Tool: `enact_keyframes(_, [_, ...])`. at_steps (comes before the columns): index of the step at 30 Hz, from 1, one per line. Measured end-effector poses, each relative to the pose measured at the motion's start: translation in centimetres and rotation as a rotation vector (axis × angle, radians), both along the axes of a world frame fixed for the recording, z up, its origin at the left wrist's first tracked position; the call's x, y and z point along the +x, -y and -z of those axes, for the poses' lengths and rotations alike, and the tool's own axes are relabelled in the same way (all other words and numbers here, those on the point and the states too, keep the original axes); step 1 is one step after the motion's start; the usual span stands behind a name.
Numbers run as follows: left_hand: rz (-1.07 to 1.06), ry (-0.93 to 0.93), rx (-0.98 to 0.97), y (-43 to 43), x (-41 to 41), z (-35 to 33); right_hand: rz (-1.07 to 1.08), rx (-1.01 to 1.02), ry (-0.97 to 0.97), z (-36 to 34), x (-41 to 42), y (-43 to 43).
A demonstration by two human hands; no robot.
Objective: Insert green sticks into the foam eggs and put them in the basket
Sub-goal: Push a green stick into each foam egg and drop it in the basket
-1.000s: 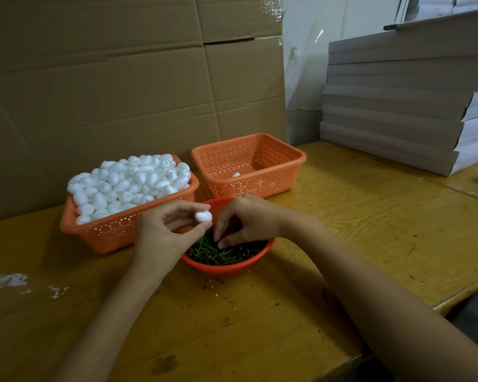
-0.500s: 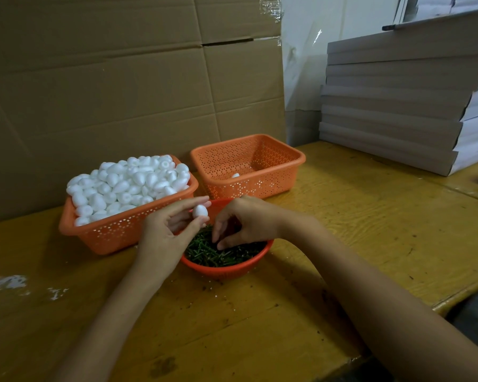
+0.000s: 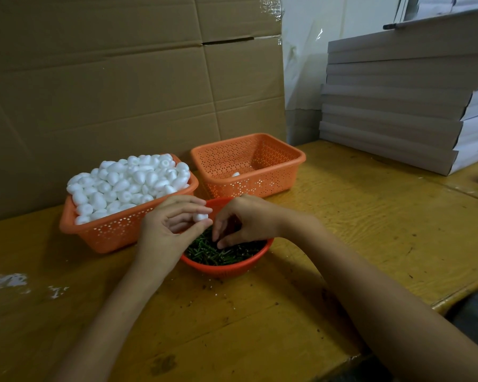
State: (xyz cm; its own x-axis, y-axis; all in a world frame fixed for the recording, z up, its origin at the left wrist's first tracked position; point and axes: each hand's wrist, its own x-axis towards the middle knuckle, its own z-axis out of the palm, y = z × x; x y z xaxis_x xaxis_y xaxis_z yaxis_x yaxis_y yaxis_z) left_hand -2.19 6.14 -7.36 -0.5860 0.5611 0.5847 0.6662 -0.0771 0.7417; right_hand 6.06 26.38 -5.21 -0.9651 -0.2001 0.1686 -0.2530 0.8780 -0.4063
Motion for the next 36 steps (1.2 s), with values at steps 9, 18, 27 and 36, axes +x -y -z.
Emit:
enact_keyframes(9, [-0.011, 0.107, -0.005, 0.16, -0.06, 0.11, -0.001, 0.009, 0.0, -0.21, 0.23, 0.16])
enact_keyframes(18, [0.029, 0.129, -0.007, 0.2, -0.02, 0.2, -0.003, 0.009, 0.003, -0.19, 0.23, 0.12])
enact_keyframes(27, [0.019, 0.065, 0.01, -0.05, 0.47, 0.06, 0.001, 0.007, -0.009, -0.21, 0.3, 0.16])
enact_keyframes(36, [0.04, 0.065, 0.025, -0.04, 0.2, 0.16, 0.002, 0.004, -0.015, -0.06, 0.22, 0.12])
